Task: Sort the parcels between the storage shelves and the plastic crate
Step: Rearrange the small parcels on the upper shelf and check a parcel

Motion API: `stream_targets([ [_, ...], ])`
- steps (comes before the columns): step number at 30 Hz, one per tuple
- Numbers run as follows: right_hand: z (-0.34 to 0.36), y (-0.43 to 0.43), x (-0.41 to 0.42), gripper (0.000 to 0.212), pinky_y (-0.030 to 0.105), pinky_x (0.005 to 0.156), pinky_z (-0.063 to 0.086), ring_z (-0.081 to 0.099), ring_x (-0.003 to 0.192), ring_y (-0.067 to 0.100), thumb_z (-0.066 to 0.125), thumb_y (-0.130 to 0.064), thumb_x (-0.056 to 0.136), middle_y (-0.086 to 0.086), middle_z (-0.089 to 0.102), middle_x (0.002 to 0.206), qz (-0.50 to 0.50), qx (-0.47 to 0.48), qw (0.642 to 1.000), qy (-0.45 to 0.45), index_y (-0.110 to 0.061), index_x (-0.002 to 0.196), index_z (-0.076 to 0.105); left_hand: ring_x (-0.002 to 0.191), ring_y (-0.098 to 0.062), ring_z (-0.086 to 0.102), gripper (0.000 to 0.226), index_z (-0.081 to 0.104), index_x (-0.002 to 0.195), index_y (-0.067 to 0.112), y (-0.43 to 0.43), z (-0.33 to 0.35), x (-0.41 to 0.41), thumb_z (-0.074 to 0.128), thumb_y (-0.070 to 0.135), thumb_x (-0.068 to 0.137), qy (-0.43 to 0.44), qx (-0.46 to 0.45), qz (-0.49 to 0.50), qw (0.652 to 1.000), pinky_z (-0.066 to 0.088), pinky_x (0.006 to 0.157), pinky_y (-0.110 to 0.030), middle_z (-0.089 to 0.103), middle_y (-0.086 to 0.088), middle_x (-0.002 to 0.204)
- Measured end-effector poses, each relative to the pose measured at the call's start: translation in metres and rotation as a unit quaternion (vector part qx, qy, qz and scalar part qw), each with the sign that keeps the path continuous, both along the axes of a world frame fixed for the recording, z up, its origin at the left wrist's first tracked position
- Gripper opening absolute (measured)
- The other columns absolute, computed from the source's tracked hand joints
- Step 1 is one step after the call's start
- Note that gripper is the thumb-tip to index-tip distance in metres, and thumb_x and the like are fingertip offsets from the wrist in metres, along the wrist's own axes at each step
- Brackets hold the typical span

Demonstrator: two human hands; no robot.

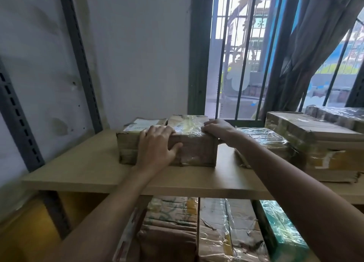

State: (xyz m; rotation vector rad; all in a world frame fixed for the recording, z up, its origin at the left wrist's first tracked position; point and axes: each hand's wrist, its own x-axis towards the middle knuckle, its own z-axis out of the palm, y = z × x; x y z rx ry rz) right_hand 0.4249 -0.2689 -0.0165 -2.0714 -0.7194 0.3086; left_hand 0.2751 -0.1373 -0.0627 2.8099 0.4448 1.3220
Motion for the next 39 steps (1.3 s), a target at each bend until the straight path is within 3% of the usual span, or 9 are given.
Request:
stream_targets([
  [1, -0.001, 0.001, -0.002, 0.010, 0.028, 0.069, 0.048, 0.054, 0.083, 0.016, 0.056, -0.021, 0.089, 0.005, 0.056, 0.091, 0.021, 0.026, 0.999, 0.031, -0.016, 0.094, 0.062, 0.108, -0.022, 0.051, 0.035, 0.059, 0.103, 0.022, 0.004, 0.003, -0.001, 0.067, 0.043, 0.076, 0.005, -0.032, -0.001, 0.999, 0.029, 0.096, -0.036, 0.064, -0.002, 0.110],
  [4, 0.003, -0.002, -0.006, 0.056, 0.035, 0.101, 0.038, 0.046, 0.122, 0.023, 0.056, -0.026, 0.092, 0.009, 0.047, 0.133, 0.051, 0.091, 0.994, 0.034, -0.013, 0.143, 0.036, 0.108, -0.022, 0.050, 0.033, 0.061, 0.099, 0.022, 0.011, 0.015, -0.005, 0.070, 0.038, 0.072, 0.021, -0.102, -0.009, 0.994, 0.031, 0.096, -0.036, 0.063, -0.002, 0.110],
  [10, 0.028, -0.077, 0.014, 0.045, 0.027, 0.078, 0.043, 0.055, 0.115, 0.027, 0.053, -0.028, 0.095, 0.016, 0.051, 0.137, -0.086, 0.024, 0.973, -0.214, -0.009, 0.135, 0.048, 0.102, -0.019, 0.055, 0.032, 0.058, 0.104, 0.019, -0.067, 0.014, 0.012, 0.059, 0.029, 0.073, -0.038, -0.072, -0.213, 0.974, 0.040, 0.086, -0.028, 0.061, -0.002, 0.111],
  [15, 0.012, -0.128, 0.030, 0.043, 0.036, 0.095, 0.041, 0.050, 0.118, 0.033, 0.047, -0.034, 0.095, 0.019, 0.052, 0.133, -0.140, -0.226, 0.941, -0.210, -0.003, 0.125, 0.052, 0.116, -0.022, 0.050, 0.060, 0.038, 0.133, 0.018, -0.141, -0.006, 0.058, 0.064, 0.037, 0.082, 0.103, -0.282, -0.289, 0.909, 0.037, 0.088, -0.025, 0.048, -0.009, 0.133],
  [19, -0.002, -0.139, 0.028, 0.045, 0.033, 0.092, 0.042, 0.052, 0.116, 0.029, 0.055, -0.037, 0.089, 0.015, 0.055, 0.131, -0.134, -0.174, 0.957, -0.189, -0.008, 0.123, 0.055, 0.116, -0.022, 0.050, 0.066, 0.031, 0.136, 0.015, -0.153, -0.010, 0.082, 0.055, 0.050, 0.085, 0.126, -0.488, -0.255, 0.825, 0.039, 0.086, -0.026, 0.049, -0.011, 0.134],
  [28, -0.006, -0.161, 0.024, 0.068, 0.036, 0.103, 0.044, 0.055, 0.115, 0.021, 0.081, -0.011, 0.068, 0.007, 0.055, 0.131, 0.053, 0.040, 0.996, -0.054, -0.014, 0.130, 0.053, 0.089, 0.001, 0.052, 0.076, 0.028, 0.139, 0.021, -0.150, -0.014, 0.087, 0.070, 0.029, 0.076, -0.022, -0.507, -0.261, 0.821, 0.040, 0.075, -0.017, 0.052, 0.005, 0.113],
  [34, 0.015, -0.169, 0.010, 0.054, 0.032, 0.080, 0.054, 0.062, 0.096, 0.020, 0.073, -0.042, 0.075, 0.006, 0.065, 0.106, -0.027, 0.107, 0.985, -0.129, -0.008, 0.115, 0.062, 0.095, 0.005, 0.051, 0.072, 0.037, 0.135, 0.018, -0.156, 0.003, 0.079, 0.067, 0.044, 0.075, -0.105, -0.489, -0.293, 0.815, 0.040, 0.068, 0.000, 0.047, 0.010, 0.115],
  [37, 0.036, -0.171, -0.003, 0.055, 0.037, 0.066, 0.060, 0.067, 0.082, 0.026, 0.061, -0.060, 0.077, 0.010, 0.067, 0.087, -0.054, 0.125, 0.987, -0.080, -0.006, 0.088, 0.065, 0.111, -0.016, 0.052, 0.076, 0.046, 0.125, 0.019, -0.148, 0.010, 0.074, 0.077, 0.045, 0.060, -0.073, -0.431, -0.284, 0.853, 0.042, 0.091, -0.023, 0.055, -0.003, 0.121],
  [39, 0.048, -0.175, -0.007, 0.065, 0.040, 0.072, 0.060, 0.068, 0.085, 0.030, 0.052, -0.066, 0.080, 0.014, 0.069, 0.094, -0.052, 0.103, 0.992, -0.058, -0.004, 0.094, 0.066, 0.118, -0.018, 0.045, 0.076, 0.046, 0.128, 0.023, -0.143, 0.011, 0.067, 0.080, 0.041, 0.062, -0.058, -0.343, -0.233, 0.908, 0.036, 0.097, -0.027, 0.048, -0.009, 0.129],
])
